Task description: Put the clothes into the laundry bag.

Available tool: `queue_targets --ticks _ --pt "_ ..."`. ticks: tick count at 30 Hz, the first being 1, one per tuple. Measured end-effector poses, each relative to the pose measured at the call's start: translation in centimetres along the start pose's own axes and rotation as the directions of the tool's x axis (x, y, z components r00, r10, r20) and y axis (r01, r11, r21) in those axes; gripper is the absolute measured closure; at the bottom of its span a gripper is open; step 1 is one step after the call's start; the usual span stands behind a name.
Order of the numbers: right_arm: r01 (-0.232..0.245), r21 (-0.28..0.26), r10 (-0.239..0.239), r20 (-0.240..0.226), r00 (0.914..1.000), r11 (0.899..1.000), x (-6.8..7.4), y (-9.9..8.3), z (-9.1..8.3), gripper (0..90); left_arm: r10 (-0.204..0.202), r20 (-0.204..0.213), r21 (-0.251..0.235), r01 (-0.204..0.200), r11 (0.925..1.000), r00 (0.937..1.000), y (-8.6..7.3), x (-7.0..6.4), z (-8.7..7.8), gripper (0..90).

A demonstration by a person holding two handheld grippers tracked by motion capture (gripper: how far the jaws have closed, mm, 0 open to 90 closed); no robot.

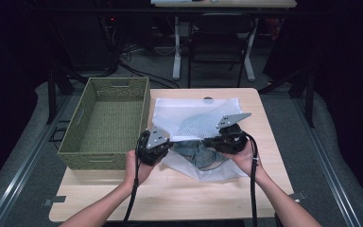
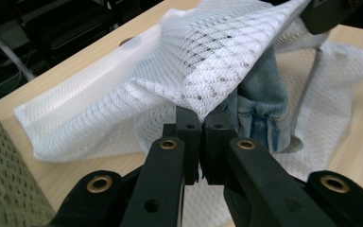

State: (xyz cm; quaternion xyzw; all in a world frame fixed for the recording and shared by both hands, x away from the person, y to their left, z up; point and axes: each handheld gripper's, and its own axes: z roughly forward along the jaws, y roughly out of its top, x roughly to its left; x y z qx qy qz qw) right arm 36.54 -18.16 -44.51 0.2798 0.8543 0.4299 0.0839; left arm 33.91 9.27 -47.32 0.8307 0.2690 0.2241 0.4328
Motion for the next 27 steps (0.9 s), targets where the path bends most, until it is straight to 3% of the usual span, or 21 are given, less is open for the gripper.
queue_targets --ticks 3,4,5,6,8,11,13,14,16,17,19,22,25,27 --pt "0.005 0.009 -0.005 0.002 1.0000 1.000 0.4 0.0 -0.1 88.5 -0.018 0.013 0.008 0.018 0.9998 0.9998 -0.6 -0.1 0.0 76.5" --pt "0.011 0.017 -0.011 0.006 0.9999 1.000 0.5 -0.2 -0.1 88.5 -0.030 0.019 0.025 0.030 0.9992 0.9994 -1.0 0.0 0.2 69.7" --pt "0.011 0.017 -0.011 0.006 0.9999 1.000 0.5 -0.2 -0.1 88.5 -0.039 0.030 0.055 0.037 0.9978 0.9988 -1.3 0.1 0.5 69.7" --pt "0.010 0.031 -0.011 0.008 0.9999 0.999 0.7 -0.5 -0.1 88.5 -0.055 0.026 0.102 0.052 0.9934 0.9982 -1.9 0.1 1.0 57.3" --pt "0.018 0.048 -0.018 0.009 0.9998 0.999 0.7 -0.7 0.1 88.5 -0.037 0.011 0.135 0.035 0.9902 0.9992 -2.4 0.0 1.5 53.9" --pt "0.017 0.058 -0.017 0.009 0.9998 0.998 0.8 -1.0 0.0 88.5 0.019 -0.005 0.161 -0.018 0.9868 0.9998 -2.8 -0.4 1.9 60.3" --pt "0.018 0.061 -0.019 0.012 0.9998 0.998 0.8 -1.1 0.0 88.5 0.030 -0.003 0.164 -0.029 0.9860 0.9996 -2.8 -0.4 2.1 70.3" --pt "0.018 0.065 -0.019 0.011 0.9998 0.998 0.8 -1.1 0.0 88.5 0.045 -0.006 0.160 -0.043 0.9862 0.9990 -2.9 -0.6 2.4 70.3" --pt "0.018 0.078 -0.019 0.010 0.9998 0.997 0.9 -1.4 0.0 88.5 0.068 0.002 0.164 -0.068 0.9841 0.9977 -3.0 -0.8 2.5 83.7" --pt "0.020 0.083 -0.021 0.010 0.9997 0.996 0.9 -1.5 0.0 88.5 0.082 0.012 0.166 -0.083 0.9826 0.9966 -3.0 -1.0 2.6 85.9" --pt "0.020 0.089 -0.021 0.011 0.9997 0.996 0.9 -1.7 0.0 88.5 0.091 0.018 0.161 -0.093 0.9826 0.9957 -3.0 -1.1 2.5 87.5" --pt "0.022 0.113 -0.024 0.016 0.9996 0.993 1.1 -2.5 0.1 88.4 0.129 0.039 0.179 -0.134 0.9747 0.9909 -3.0 -1.5 2.2 88.4" --pt "0.027 0.127 -0.029 0.014 0.9995 0.992 1.1 -2.7 0.3 88.4 0.131 0.064 0.197 -0.142 0.9701 0.9893 -3.1 -1.5 2.1 88.5" --pt "0.040 0.157 -0.043 0.017 0.9989 0.987 1.2 -3.1 0.9 88.4 0.154 0.082 0.226 -0.169 0.9594 0.9847 -3.5 -1.8 2.2 88.5"
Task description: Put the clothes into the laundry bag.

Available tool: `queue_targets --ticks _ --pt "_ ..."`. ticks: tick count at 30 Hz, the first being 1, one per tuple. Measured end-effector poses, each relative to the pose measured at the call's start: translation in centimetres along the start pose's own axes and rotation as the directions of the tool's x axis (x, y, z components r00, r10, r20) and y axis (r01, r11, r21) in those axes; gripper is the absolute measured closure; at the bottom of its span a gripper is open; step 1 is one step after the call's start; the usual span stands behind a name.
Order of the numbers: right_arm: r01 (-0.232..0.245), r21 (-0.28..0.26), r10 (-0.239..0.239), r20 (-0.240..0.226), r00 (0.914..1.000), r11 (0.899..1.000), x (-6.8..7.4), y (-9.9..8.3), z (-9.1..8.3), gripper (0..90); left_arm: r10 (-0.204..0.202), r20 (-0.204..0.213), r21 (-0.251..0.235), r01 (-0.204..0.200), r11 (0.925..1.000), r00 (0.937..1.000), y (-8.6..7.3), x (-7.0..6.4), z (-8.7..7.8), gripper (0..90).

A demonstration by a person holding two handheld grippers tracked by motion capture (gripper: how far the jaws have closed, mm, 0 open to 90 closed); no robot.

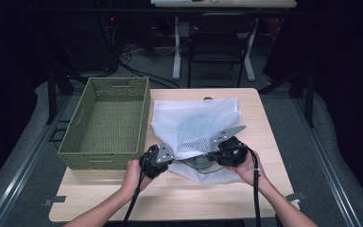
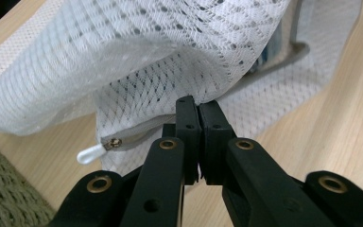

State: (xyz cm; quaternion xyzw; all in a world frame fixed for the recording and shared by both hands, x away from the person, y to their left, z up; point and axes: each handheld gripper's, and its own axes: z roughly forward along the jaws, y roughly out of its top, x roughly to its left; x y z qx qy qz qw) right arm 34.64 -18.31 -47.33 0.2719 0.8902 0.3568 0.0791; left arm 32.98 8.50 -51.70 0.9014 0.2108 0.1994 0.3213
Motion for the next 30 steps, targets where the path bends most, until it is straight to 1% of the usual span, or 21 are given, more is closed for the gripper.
queue_targets --ticks 1,4,6,7,8,9,12,13,15,16,17,18,19,20,21,22,26,27,28,29,30 --pt "0.002 0.010 -0.002 -0.001 1.0000 1.000 0.1 -0.1 0.2 88.4 0.009 0.011 0.015 -0.009 0.9998 0.9999 -0.2 0.0 0.1 88.5" --pt "0.012 0.031 -0.012 0.004 0.9999 0.999 0.3 -0.5 0.9 88.3 0.011 0.025 0.027 -0.012 0.9996 0.9996 -0.6 0.0 0.3 88.6" --pt "0.014 0.035 -0.014 0.001 0.9999 0.999 0.3 -0.7 1.1 88.3 0.006 0.032 0.027 -0.006 0.9996 0.9995 -0.9 0.1 0.6 88.5" --pt "0.027 0.060 -0.027 0.004 0.9996 0.998 0.5 -0.9 1.7 88.3 -0.014 0.050 0.022 0.013 0.9997 0.9987 -1.1 0.2 0.9 88.5" --pt "0.027 0.060 -0.027 0.004 0.9996 0.998 0.5 -0.9 1.7 88.3 -0.014 0.050 0.022 0.013 0.9997 0.9987 -1.1 0.2 0.9 88.6" --pt "0.029 0.079 -0.029 0.001 0.9996 0.996 0.5 -1.2 2.2 88.3 -0.001 0.050 0.036 -0.001 0.9993 0.9987 -1.2 0.0 1.1 88.6" --pt "0.031 0.089 -0.031 -0.001 0.9995 0.996 0.4 -1.4 2.6 88.3 0.002 0.058 0.047 -0.005 0.9989 0.9983 -1.3 0.0 1.3 88.5" --pt "0.029 0.109 -0.029 -0.003 0.9996 0.994 0.3 -1.6 3.1 88.4 -0.005 0.067 0.062 0.000 0.9980 0.9977 -1.5 -0.1 1.7 88.6" --pt "0.038 0.142 -0.036 -0.014 0.9992 0.989 0.4 -2.0 3.7 88.3 -0.001 0.070 0.083 -0.005 0.9966 0.9975 -1.7 -0.2 2.1 90.0" --pt "0.038 0.142 -0.036 -0.014 0.9992 0.989 0.4 -2.0 3.7 88.3 -0.001 0.070 0.083 -0.005 0.9966 0.9975 -1.7 -0.2 2.1 90.0" --pt "0.059 0.174 -0.058 -0.011 0.9983 0.983 0.6 -2.4 4.3 88.3 -0.006 0.077 0.097 -0.001 0.9952 0.9970 -1.8 -0.3 2.5 90.0" --pt "0.066 0.181 -0.065 -0.007 0.9978 0.981 0.7 -2.6 4.6 88.1 -0.003 0.079 0.103 -0.005 0.9946 0.9969 -1.9 -0.3 2.6 90.0" --pt "0.073 0.191 -0.072 -0.009 0.9973 0.979 0.7 -2.7 4.9 88.1 -0.005 0.079 0.107 -0.003 0.9943 0.9968 -1.9 -0.4 2.7 90.0" --pt "0.073 0.191 -0.072 -0.009 0.9973 0.979 0.7 -2.7 4.9 88.1 -0.005 0.079 0.107 -0.003 0.9943 0.9968 -1.9 -0.4 2.7 90.0" --pt "0.070 0.211 -0.071 -0.003 0.9975 0.975 0.7 -2.9 5.4 87.7 -0.014 0.083 0.104 0.006 0.9945 0.9965 -1.9 -0.4 2.9 89.9" --pt "0.071 0.220 -0.071 -0.007 0.9974 0.973 0.5 -3.0 5.7 87.7 -0.014 0.083 0.104 0.006 0.9945 0.9965 -1.9 -0.4 2.9 89.8" --pt "0.062 0.236 -0.062 -0.007 0.9981 0.970 0.1 -3.3 6.1 87.7 -0.030 0.089 0.103 0.021 0.9945 0.9956 -2.0 -0.2 3.0 88.3" --pt "0.053 0.241 -0.054 -0.002 0.9985 0.969 0.1 -3.3 6.2 87.7 -0.041 0.095 0.105 0.031 0.9940 0.9946 -2.1 -0.1 3.0 88.3" --pt "0.059 0.249 -0.059 -0.004 0.9982 0.967 -0.1 -3.4 6.5 86.5 -0.052 0.102 0.109 0.041 0.9932 0.9934 -2.1 0.1 3.0 84.6" --pt "0.052 0.262 -0.054 0.000 0.9985 0.964 0.0 -3.4 6.6 85.1 -0.054 0.115 0.122 0.039 0.9917 0.9919 -2.0 0.2 3.0 81.6" --pt "0.052 0.262 -0.054 0.000 0.9985 0.964 0.0 -3.4 6.6 85.1 -0.054 0.115 0.122 0.039 0.9917 0.9919 -2.0 0.2 3.0 79.4"
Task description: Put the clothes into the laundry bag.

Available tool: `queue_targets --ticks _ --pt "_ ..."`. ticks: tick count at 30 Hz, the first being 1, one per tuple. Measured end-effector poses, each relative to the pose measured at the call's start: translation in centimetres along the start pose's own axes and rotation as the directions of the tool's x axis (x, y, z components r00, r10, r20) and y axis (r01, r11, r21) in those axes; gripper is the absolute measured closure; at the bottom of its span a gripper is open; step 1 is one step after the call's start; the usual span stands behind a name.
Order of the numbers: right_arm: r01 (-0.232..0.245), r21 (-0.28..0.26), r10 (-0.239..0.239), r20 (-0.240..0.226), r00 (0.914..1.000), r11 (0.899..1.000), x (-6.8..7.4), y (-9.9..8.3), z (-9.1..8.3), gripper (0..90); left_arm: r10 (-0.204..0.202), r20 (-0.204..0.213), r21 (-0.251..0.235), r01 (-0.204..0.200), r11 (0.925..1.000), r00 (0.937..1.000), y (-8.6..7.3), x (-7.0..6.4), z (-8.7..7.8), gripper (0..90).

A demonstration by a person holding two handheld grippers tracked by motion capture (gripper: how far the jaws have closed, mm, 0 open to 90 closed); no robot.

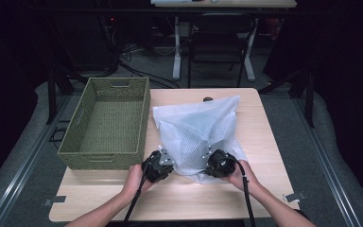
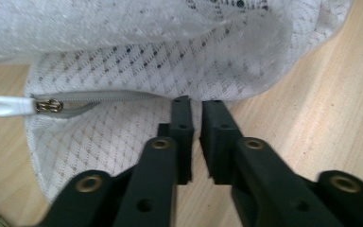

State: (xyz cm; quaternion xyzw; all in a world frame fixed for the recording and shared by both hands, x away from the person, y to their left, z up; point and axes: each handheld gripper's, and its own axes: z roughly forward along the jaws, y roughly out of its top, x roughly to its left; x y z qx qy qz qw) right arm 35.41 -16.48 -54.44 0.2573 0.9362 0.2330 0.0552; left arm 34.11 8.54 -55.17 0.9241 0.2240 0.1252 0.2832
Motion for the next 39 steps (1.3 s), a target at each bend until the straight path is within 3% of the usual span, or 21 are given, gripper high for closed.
queue_targets --ticks 1,2,3,4,6,7,8,9,10,11,15,16,21,24,25,34,38,39 --pt "0.014 0.011 -0.013 -0.011 0.9998 1.000 -0.1 0.0 0.1 80.5 -0.031 0.022 -0.007 0.031 0.9995 0.9993 0.0 0.2 -0.2 75.1" --pt "0.014 0.011 -0.013 -0.011 0.9998 1.000 -0.1 0.0 0.1 80.5 -0.031 0.022 -0.007 0.031 0.9995 0.9993 0.0 0.2 -0.2 69.3" --pt "0.006 0.005 -0.006 -0.038 0.9992 1.000 -0.4 0.0 -0.4 73.6 -0.046 0.046 -0.009 0.046 0.9989 0.9979 0.1 0.4 -0.6 64.5" --pt "0.005 -0.007 -0.005 -0.046 0.9989 1.000 -0.5 0.0 -0.8 71.6 -0.057 0.044 -0.019 0.058 0.9981 0.9974 0.1 0.4 -0.9 58.5" --pt "0.007 -0.017 -0.008 -0.055 0.9984 1.000 -0.6 0.0 -1.2 67.6 -0.060 0.057 -0.019 0.062 0.9979 0.9966 0.2 0.5 -1.1 49.9" --pt "0.004 -0.036 -0.007 -0.068 0.9977 0.999 -0.9 0.0 -1.9 59.3 -0.063 0.060 -0.027 0.065 0.9975 0.9962 0.3 0.5 -1.6 44.7" --pt "0.004 -0.036 -0.007 -0.068 0.9977 0.999 -0.9 0.0 -1.9 59.3 -0.063 0.060 -0.027 0.065 0.9975 0.9962 0.3 0.5 -1.6 41.2" --pt "0.005 -0.048 -0.009 -0.091 0.9958 0.999 -1.0 0.0 -2.5 51.7 -0.062 0.062 -0.039 0.065 0.9971 0.9961 0.6 0.3 -2.0 38.9" --pt "0.005 -0.048 -0.009 -0.091 0.9958 0.999 -1.0 0.0 -2.5 51.7 -0.062 0.062 -0.039 0.065 0.9971 0.9961 0.6 0.3 -2.0 36.8" --pt "0.009 -0.057 -0.014 -0.091 0.9957 0.998 -0.9 0.1 -3.0 41.0 -0.058 0.076 -0.040 0.061 0.9973 0.9954 0.8 0.2 -2.4 34.6" --pt "-0.005 -0.085 -0.003 -0.091 0.9958 0.996 -1.0 0.2 -3.9 26.5 -0.061 0.095 -0.056 0.067 0.9962 0.9936 1.1 0.2 -3.4 27.5" --pt "-0.005 -0.085 -0.003 -0.091 0.9958 0.996 -1.0 0.2 -3.9 26.5 -0.061 0.095 -0.056 0.067 0.9962 0.9936 1.1 0.2 -3.4 25.6" --pt "-0.029 -0.129 0.023 -0.045 0.9987 0.991 -1.2 0.0 -5.1 12.6 -0.084 0.077 -0.086 0.090 0.9922 0.9935 1.0 0.5 -5.3 16.7" --pt "-0.052 -0.147 0.051 -0.017 0.9986 0.988 -1.1 -0.3 -5.8 4.8 -0.089 0.062 -0.101 0.095 0.9904 0.9941 0.8 0.8 -6.2 15.4" --pt "-0.062 -0.153 0.061 -0.012 0.9981 0.986 -1.2 -0.4 -6.0 2.4 -0.102 0.064 -0.116 0.109 0.9872 0.9927 0.5 1.0 -7.2 15.2" --pt "-0.102 -0.197 0.111 0.031 0.9934 0.975 -1.7 -2.1 -7.8 0.0 -0.126 0.002 -0.143 0.125 0.9818 0.9920 -1.2 1.5 -10.4 11.8" --pt "-0.133 -0.210 0.148 0.059 0.9872 0.969 -2.0 -3.3 -8.5 0.0 -0.160 -0.020 -0.152 0.155 0.9761 0.9869 -2.3 2.0 -11.6 10.9" --pt "-0.156 -0.219 0.178 0.081 0.9807 0.963 -2.2 -4.0 -8.9 0.0 -0.168 -0.030 -0.155 0.162 0.9746 0.9853 -2.7 2.1 -11.8 10.7"
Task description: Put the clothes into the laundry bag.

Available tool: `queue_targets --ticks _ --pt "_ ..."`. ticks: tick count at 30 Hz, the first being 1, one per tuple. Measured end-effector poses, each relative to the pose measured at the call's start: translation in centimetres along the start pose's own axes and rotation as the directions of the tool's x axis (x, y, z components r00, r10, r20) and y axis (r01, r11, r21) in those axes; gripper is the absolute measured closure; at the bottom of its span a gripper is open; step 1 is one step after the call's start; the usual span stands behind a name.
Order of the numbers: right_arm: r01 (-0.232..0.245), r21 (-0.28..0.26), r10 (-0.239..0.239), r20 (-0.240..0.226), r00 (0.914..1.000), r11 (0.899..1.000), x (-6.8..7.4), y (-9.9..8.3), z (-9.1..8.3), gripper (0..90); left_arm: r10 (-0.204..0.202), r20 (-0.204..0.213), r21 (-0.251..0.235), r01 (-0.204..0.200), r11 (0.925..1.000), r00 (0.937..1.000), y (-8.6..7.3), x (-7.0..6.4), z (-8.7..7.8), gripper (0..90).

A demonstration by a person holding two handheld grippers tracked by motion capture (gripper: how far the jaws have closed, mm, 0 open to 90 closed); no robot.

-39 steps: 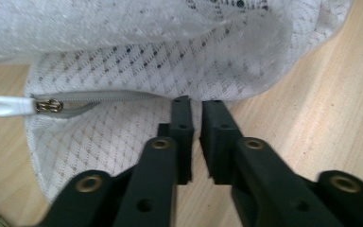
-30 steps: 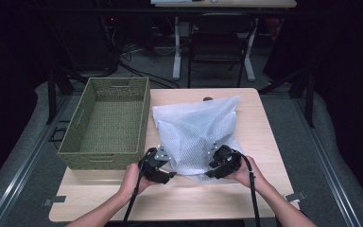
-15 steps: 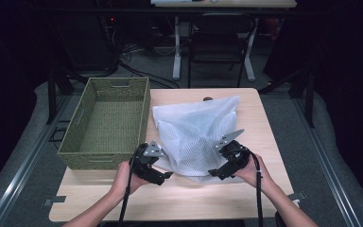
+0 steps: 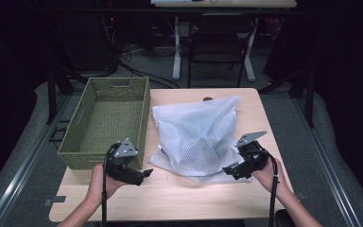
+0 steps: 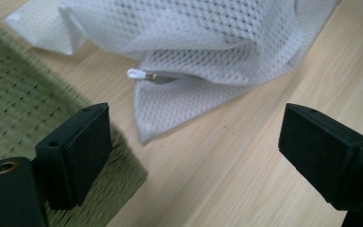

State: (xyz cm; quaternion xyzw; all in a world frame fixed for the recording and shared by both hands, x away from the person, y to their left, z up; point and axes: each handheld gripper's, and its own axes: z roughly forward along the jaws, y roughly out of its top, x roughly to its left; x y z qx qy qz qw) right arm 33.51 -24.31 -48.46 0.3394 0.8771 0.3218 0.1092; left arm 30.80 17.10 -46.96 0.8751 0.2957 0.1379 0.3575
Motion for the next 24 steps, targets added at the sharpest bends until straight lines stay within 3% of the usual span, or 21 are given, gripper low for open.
queue_targets --ticks 3,5,10,11,12,14,19,23,24 --pt "-0.030 -0.010 0.030 0.029 0.9991 0.999 -0.6 -0.9 -0.8 0.0 -0.025 -0.015 -0.008 0.025 0.9997 0.9996 -0.8 0.5 -0.7 10.3" --pt "-0.065 -0.037 0.066 0.022 0.9976 0.997 -1.0 -1.8 -1.4 0.0 -0.046 -0.036 -0.006 0.045 0.9989 0.9983 -1.9 1.0 -1.1 10.4" --pt "-0.174 -0.076 0.177 0.042 0.9833 0.982 -2.0 -4.1 -2.5 0.0 -0.098 -0.069 0.005 0.099 0.9951 0.9928 -4.1 1.8 -1.6 9.9" --pt "-0.174 -0.076 0.177 0.042 0.9833 0.982 -2.0 -4.1 -2.5 0.0 -0.098 -0.069 0.005 0.099 0.9951 0.9928 -4.1 1.8 -1.6 9.7" --pt "-0.201 -0.082 0.206 0.048 0.9774 0.976 -2.2 -4.8 -2.7 0.0 -0.114 -0.075 0.002 0.114 0.9934 0.9907 -4.8 2.0 -1.9 9.7" --pt "-0.214 -0.078 0.219 0.057 0.9742 0.974 -2.2 -5.5 -2.7 0.0 -0.121 -0.074 -0.002 0.122 0.9926 0.9898 -5.4 2.0 -2.1 9.7" --pt "-0.205 -0.057 0.209 0.071 0.9754 0.977 -2.2 -6.3 -2.4 0.0 -0.119 -0.045 0.010 0.120 0.9928 0.9919 -6.1 2.1 -1.7 8.3" --pt "-0.189 -0.063 0.194 0.086 0.9773 0.980 -2.3 -6.3 -2.2 0.0 -0.074 -0.037 0.016 0.074 0.9971 0.9966 -5.8 1.7 -1.2 4.6" --pt "-0.180 -0.064 0.187 0.113 0.9760 0.982 -2.2 -6.2 -2.1 0.0 -0.059 -0.023 0.026 0.060 0.9979 0.9980 -5.7 1.7 -1.1 4.6"
